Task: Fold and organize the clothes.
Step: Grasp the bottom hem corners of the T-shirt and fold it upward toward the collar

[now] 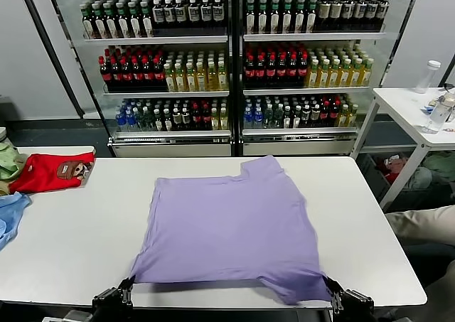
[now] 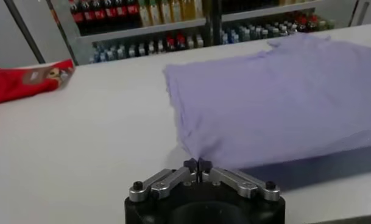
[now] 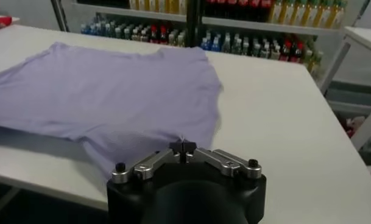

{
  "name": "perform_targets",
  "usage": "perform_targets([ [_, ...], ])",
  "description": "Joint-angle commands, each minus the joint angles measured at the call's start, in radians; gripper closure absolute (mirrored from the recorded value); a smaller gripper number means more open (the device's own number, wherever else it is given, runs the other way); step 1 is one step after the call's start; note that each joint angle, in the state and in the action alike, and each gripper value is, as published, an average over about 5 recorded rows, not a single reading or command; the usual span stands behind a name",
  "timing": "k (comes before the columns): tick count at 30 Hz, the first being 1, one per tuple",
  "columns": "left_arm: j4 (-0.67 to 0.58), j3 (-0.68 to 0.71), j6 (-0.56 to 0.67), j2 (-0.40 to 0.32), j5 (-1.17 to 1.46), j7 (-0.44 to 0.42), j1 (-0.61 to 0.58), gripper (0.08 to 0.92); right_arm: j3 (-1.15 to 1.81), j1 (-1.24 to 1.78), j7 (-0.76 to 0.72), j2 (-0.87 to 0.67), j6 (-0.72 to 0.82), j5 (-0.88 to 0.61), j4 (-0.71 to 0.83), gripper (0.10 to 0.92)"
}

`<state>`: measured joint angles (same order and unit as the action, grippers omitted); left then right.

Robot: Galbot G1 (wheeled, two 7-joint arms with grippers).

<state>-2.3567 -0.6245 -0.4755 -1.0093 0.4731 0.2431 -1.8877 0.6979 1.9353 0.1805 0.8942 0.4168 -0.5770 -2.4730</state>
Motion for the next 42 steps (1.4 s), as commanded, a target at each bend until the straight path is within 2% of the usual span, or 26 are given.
perform_targets([
  [1, 0.14, 0.016, 0.024, -0.009, 0.011, -0.079, 0.311, 0.91, -0.087, -0.322, 0.007, 0.0, 0.057, -0.022, 0.103, 0.908],
  [10, 0.306, 0.095, 0.03, -0.05, -0.002, -0.136, 0.489, 0.91, -0.239, -0.555, 0.018, 0.007, 0.08, 0.018, 0.279, 0.908],
  [29, 0.49, 0.168, 0.025, -0.05, -0.048, -0.209, 0.659, 0.91, -0.359, -0.701, 0.014, 0.038, 0.099, 0.061, 0.454, 0.904],
  [33, 0.569, 0.185, 0.028, -0.071, -0.107, -0.204, 0.688, 0.909, -0.411, -0.728, 0.014, 0.08, 0.11, 0.103, 0.521, 0.826],
  [37, 0.611, 0.181, 0.029, -0.074, -0.118, -0.185, 0.684, 0.84, -0.435, -0.742, 0.024, 0.117, 0.106, 0.116, 0.551, 0.714],
  [42, 0.476, 0.13, 0.014, -0.017, -0.047, -0.137, 0.552, 0.694, -0.359, -0.624, 0.027, 0.037, 0.114, 0.112, 0.426, 0.567],
])
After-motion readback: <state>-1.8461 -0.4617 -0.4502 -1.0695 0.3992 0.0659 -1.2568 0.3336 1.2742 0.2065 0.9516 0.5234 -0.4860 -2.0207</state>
